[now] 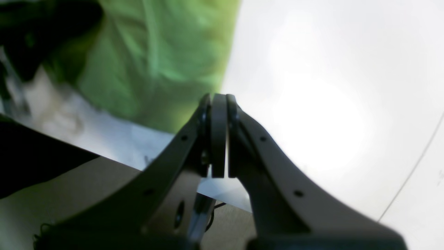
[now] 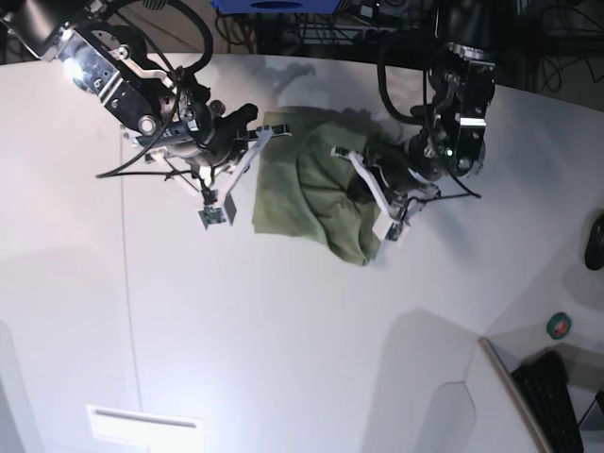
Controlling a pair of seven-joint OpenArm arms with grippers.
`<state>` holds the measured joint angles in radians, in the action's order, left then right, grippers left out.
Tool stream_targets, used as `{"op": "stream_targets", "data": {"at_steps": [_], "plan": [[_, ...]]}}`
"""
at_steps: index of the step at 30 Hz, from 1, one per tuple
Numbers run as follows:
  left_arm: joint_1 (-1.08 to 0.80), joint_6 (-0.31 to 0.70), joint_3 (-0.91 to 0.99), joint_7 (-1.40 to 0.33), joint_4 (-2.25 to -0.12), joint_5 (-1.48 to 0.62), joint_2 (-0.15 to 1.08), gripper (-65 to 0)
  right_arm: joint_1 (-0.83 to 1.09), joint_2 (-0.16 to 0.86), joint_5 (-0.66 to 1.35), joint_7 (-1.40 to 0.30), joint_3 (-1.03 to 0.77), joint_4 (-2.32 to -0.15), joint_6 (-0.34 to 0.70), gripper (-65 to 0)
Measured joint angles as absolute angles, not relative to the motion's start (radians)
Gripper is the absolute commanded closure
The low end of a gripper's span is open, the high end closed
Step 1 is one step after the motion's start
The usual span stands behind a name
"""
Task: Layout the t-shirt on the table in an organized manner, then fold the t-shirt properly
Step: 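Grasp the bundle with the left gripper and drag it toward the table center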
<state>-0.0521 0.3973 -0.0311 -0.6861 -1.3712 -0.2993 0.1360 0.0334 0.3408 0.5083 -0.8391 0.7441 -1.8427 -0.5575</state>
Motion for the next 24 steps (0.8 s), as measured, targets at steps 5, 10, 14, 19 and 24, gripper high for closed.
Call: {"op": "stream_targets", "data": {"at_steps": [5,10,14,19,24], "plan": [[0.010,0.415,0.002,-0.690,-1.439,-0.324,0.126,0.0,0.034,0.341,0.508,-0.841,0.744,-1.844,-0.558,0.0],[-0.052,0.409,0.218,-0.803,-1.573,-0.312,0.136,0.0,0.058,0.353,0.511,-0.835,0.679,-1.842,-0.557,0.0],[-0.098,0.411,0.388,-0.797,-1.586,-0.309,0.148,0.0,0.101,0.389,0.500,-0.835,0.675,-1.842,-0.557,0.0],[-0.146,0.415,0.464,-0.711,-1.472,-0.318,0.255,0.0,0.120,0.353,0.515,-0.813,0.780,-1.840,-0.492,0.0],[-0.260,0.432,0.587,-0.608,-1.431,-0.315,0.303,0.0,0.064,0.305,0.501,-0.785,0.847,-1.736,-0.490,0.0]]}}
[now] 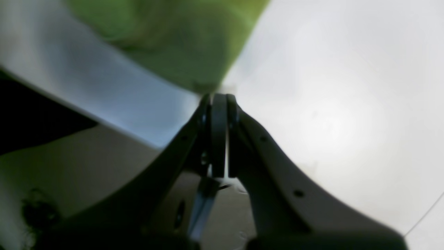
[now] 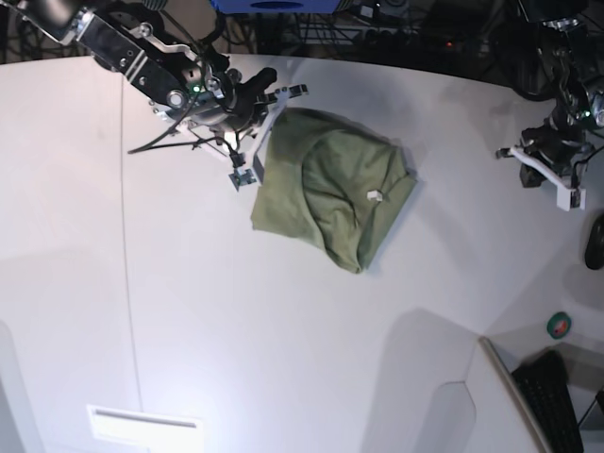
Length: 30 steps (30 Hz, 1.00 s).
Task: Layout the t-shirt on the table in an organized manner, then fold the t-shirt properly
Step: 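Grasp the bundle with the left gripper and drag it toward the table center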
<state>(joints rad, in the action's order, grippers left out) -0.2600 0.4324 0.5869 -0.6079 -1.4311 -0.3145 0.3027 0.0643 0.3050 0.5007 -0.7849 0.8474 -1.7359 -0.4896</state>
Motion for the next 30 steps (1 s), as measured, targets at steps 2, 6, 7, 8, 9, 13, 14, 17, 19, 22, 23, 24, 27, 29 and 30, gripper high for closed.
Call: {"op": "stream_targets", "data": {"at_steps": [2,6,7,8,9,13,14,17,19,22,23,24,27,29,30], "plan": [[-0.295,0.525,0.622,-0.598,-1.430,-0.311,0.307,0.0,0.039,0.281,0.496,-0.781,0.877,-1.713,-0.489,0.0],[-0.315,0.578,0.638,-0.592,-1.430,-0.315,0.294,0.0,0.025,0.214,0.513,-0.781,0.902,-1.686,-0.483,0.0],[-0.316,0.578,0.638,-0.590,-1.430,-0.315,0.294,0.0,0.015,0.199,0.517,-0.783,0.902,-1.657,-0.481,0.0],[-0.319,0.577,0.639,-0.590,-1.431,-0.314,0.291,0.0,-0.002,0.186,0.516,-0.785,0.903,-1.621,-0.482,0.0],[-0.319,0.577,0.646,-0.590,-1.431,-0.315,0.281,0.0,-0.019,0.172,0.508,-0.784,0.903,-1.584,-0.485,0.0],[-0.321,0.580,0.638,-0.599,-1.494,-0.310,0.236,0.0,-0.060,0.125,0.498,-0.750,0.898,-1.500,-0.468,0.0],[-0.319,0.580,0.637,-0.594,-1.527,-0.315,0.214,0.0,-0.065,0.122,0.499,-0.754,0.901,-1.497,-0.448,0.0],[-0.304,0.577,0.572,-0.657,-1.620,-0.311,0.160,0.0,-0.054,0.144,0.496,-0.802,0.899,-1.602,-0.444,0.0],[-0.274,0.577,0.506,-0.670,-1.652,-0.307,0.105,0.0,-0.046,0.183,0.514,-0.837,0.894,-1.709,-0.451,0.0],[-0.194,0.577,0.430,-0.680,-1.631,-0.305,0.014,0.0,-0.029,0.225,0.517,-0.868,0.787,-1.777,-0.459,0.0],[-0.165,0.566,0.413,-0.666,-1.603,-0.295,-0.004,0.0,-0.030,0.234,0.516,-0.867,0.739,-1.776,-0.460,0.0],[-0.136,0.524,0.390,-0.666,-1.569,-0.266,-0.020,0.0,-0.038,0.245,0.511,-0.860,0.687,-1.761,-0.462,0.0],[-0.054,0.428,0.308,-0.670,-1.439,-0.137,-0.039,0.0,-0.091,0.257,0.493,-0.859,0.588,-1.702,-0.459,0.0],[-0.005,0.408,0.247,-0.632,-1.337,-0.079,-0.044,0.0,-0.111,0.262,0.507,-0.850,0.538,-1.686,-0.390,0.0],[0.020,0.400,0.223,-0.603,-1.287,-0.042,-0.045,0.0,-0.115,0.253,0.517,-0.850,0.510,-1.666,-0.369,0.0]]}}
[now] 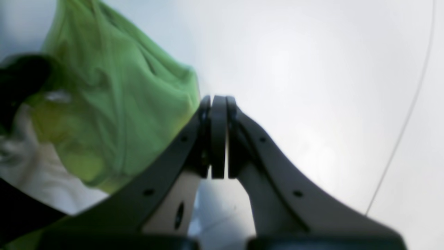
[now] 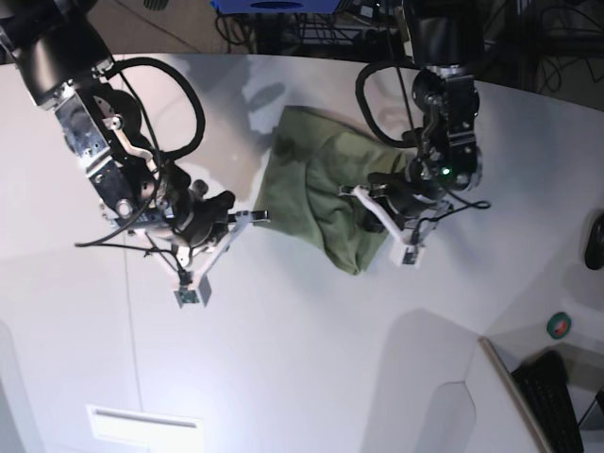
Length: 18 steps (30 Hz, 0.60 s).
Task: Layout the t-shirt on the table in an organized manner, then fold the t-shirt properly
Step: 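Grasp the bundle with the left gripper and drag it toward the table center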
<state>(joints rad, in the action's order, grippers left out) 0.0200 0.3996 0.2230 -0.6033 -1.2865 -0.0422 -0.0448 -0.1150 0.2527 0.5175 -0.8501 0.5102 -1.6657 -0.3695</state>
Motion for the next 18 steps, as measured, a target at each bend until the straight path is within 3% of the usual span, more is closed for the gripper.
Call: {"op": "stream_targets", "data": {"at_steps": [4,13,18], "plan": [[0.102,0.381,0.202,-0.529,-1.122,-0.001,-0.045,0.0,-0.108,0.252,0.493,-0.857,0.469,-1.551,-0.340,0.0],[0.347,0.366,0.063,-0.418,-0.845,0.010,-0.025,0.0,0.028,0.249,0.507,-0.827,0.542,-1.551,-0.332,0.0],[0.419,0.369,0.045,-0.346,-0.754,0.010,-0.093,0.0,0.035,0.317,0.505,-0.823,0.537,-1.546,-0.332,0.0]]}}
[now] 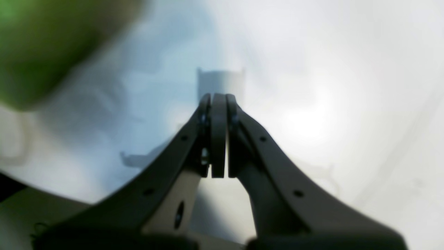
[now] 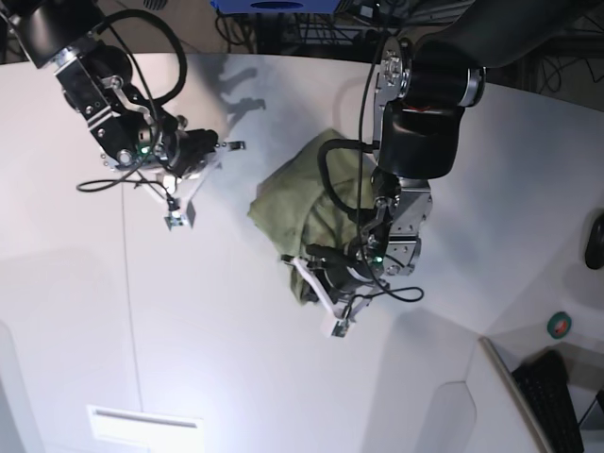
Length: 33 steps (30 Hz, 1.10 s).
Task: Layout the t-shirt on the table in an organized manner, then fold the t-shirt properly
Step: 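Grasp the bundle with the left gripper and drag it toward the table center, then tuck and square the bundle's edges with both grippers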
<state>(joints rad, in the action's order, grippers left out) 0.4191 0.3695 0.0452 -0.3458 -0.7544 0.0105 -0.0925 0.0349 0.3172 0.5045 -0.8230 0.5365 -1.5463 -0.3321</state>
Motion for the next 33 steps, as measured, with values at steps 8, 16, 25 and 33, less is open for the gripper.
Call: {"op": "stream_targets", "data": {"at_steps": [8,16,25,33], "plan": [[0.310,0.373,0.169,-0.545,-1.144,0.007,-0.077,0.0,-0.102,0.366,0.509,-0.754,0.545,-1.400,-0.331,0.0],[0.032,0.382,0.214,-0.633,-1.436,0.014,0.054,0.0,-0.233,0.340,0.516,-0.593,0.654,-1.230,-0.213,0.0],[-0.198,0.472,0.424,-0.628,-1.453,-0.115,0.193,0.0,-0.249,0.297,0.497,-0.556,0.733,-1.263,-0.211,0.0],[-0.123,0.487,0.413,-0.609,-1.428,-0.062,0.069,0.0,-0.162,0.293,0.506,-0.556,0.830,-1.390,-0.209,0.0]]}}
